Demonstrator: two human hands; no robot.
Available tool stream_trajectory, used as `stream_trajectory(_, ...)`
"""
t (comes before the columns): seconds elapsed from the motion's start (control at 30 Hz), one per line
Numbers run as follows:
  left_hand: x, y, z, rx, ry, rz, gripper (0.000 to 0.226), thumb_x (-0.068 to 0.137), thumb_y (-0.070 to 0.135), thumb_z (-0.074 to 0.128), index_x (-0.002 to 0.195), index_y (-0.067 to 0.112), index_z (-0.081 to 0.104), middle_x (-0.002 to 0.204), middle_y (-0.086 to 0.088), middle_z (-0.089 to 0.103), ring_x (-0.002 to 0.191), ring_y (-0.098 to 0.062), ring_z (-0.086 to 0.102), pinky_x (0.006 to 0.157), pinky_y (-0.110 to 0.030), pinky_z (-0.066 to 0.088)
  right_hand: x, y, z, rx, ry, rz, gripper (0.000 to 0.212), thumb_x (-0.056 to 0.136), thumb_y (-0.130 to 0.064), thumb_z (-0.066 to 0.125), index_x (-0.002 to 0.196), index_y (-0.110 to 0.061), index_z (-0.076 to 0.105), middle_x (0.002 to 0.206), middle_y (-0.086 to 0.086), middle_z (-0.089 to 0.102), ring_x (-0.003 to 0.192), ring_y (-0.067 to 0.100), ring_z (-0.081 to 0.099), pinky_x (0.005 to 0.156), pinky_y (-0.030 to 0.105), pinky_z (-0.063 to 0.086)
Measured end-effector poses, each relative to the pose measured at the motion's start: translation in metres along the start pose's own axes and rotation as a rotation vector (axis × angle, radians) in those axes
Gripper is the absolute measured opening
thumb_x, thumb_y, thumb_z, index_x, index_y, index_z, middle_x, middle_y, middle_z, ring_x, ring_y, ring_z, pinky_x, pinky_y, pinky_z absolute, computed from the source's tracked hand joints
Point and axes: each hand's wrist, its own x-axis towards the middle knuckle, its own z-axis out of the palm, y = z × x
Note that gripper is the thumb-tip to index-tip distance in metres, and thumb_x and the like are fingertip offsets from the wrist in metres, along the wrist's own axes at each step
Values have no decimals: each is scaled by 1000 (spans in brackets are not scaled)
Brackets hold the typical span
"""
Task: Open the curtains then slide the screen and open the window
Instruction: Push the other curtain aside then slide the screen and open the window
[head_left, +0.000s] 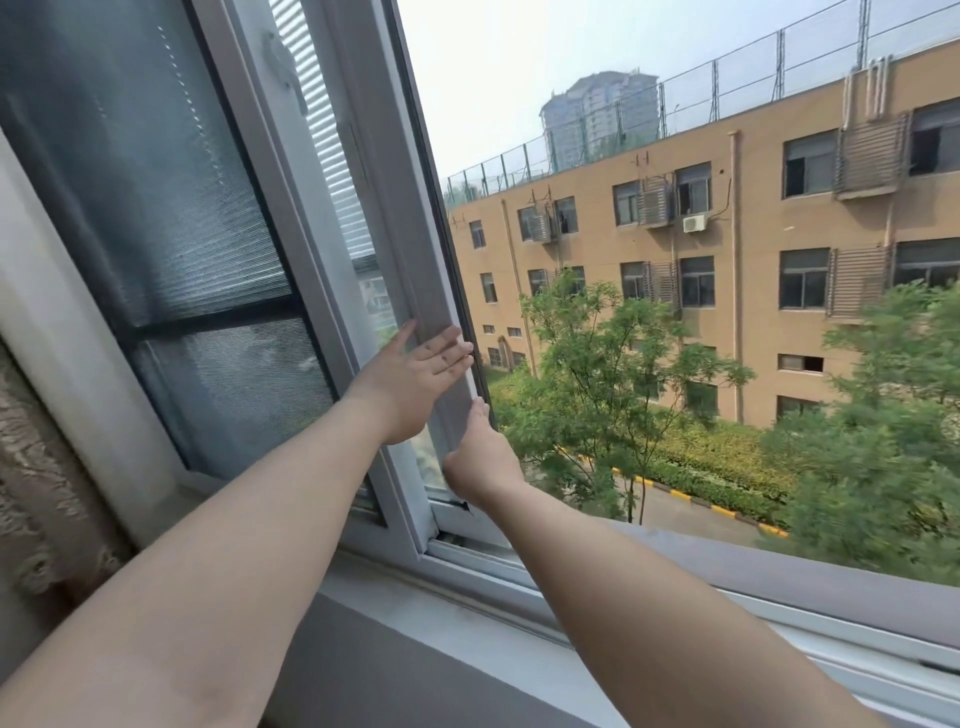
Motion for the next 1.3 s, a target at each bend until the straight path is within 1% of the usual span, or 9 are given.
stream_trajectory(0.1,0,-6,6,17,-27,-12,75,91,9,28,154,22,-10,161,6,-17,144,-16,-25,118,-55,-7,9,-3,9,9,-28,-10,84,88,-8,43,155,-15,-8,163,7,19,135,28,44,102,42,45)
stream_trajectory(0.17,1,-9,9,27,-39,-15,74,92,10,29,154,22,-10,161,6,-17,144,-16,-25,118,-56,-6,14,-6,12,14,-43,-16,84,89,-8,43,155,-15,-9,164,4,14,138,28,40,105,43,43)
stream_trajectory(0.3,5,-16,9,49,-74,-16,74,93,12,30,154,21,-11,160,4,-19,144,-17,-26,118,-56,-5,22,-8,14,12,-65,-30,82,91,-8,41,155,-14,-10,164,6,12,144,26,31,111,40,35)
stream_trajectory(0.43,8,-20,13,57,-97,-26,72,94,15,29,154,21,-12,160,4,-19,143,-16,-28,117,-56,-6,29,-8,16,15,-77,-63,81,90,-5,38,155,-13,-9,165,-1,-6,148,23,23,114,39,30)
stream_trajectory(0.73,12,-25,12,83,-108,-38,74,93,14,30,154,22,-10,161,6,-16,145,-16,-25,116,-58,-8,43,-11,21,-2,-86,-69,83,89,-2,39,154,-10,-12,164,3,-10,151,19,10,117,36,25)
stream_trajectory(1.0,13,-28,11,79,-130,-56,72,94,14,30,154,23,-10,161,7,-16,145,-16,-25,116,-60,-7,47,-15,18,-28,-129,-68,85,87,-5,40,154,-12,-12,164,3,-10,149,23,17,114,40,32)
stream_trajectory(1.17,14,-32,15,82,-145,-71,71,95,15,30,155,23,-8,161,7,-15,145,-16,-23,116,-60,-7,53,-17,17,-25,-169,-77,86,84,-5,38,154,-15,-12,164,-1,-9,144,27,31,107,46,42)
stream_trajectory(1.23,15,-33,16,84,-148,-77,69,96,16,28,155,22,-7,162,6,-14,146,-16,-22,116,-60,-6,56,-18,18,-25,-176,-84,86,85,-4,37,154,-15,-12,164,-1,-9,145,28,29,109,45,40)
stream_trajectory(1.3,15,-35,17,95,-163,-83,67,96,17,26,155,22,-8,162,5,-15,146,-17,-22,116,-60,-6,59,-19,21,-26,-178,-91,85,86,-4,38,154,-14,-12,164,1,-9,148,26,21,113,41,33)
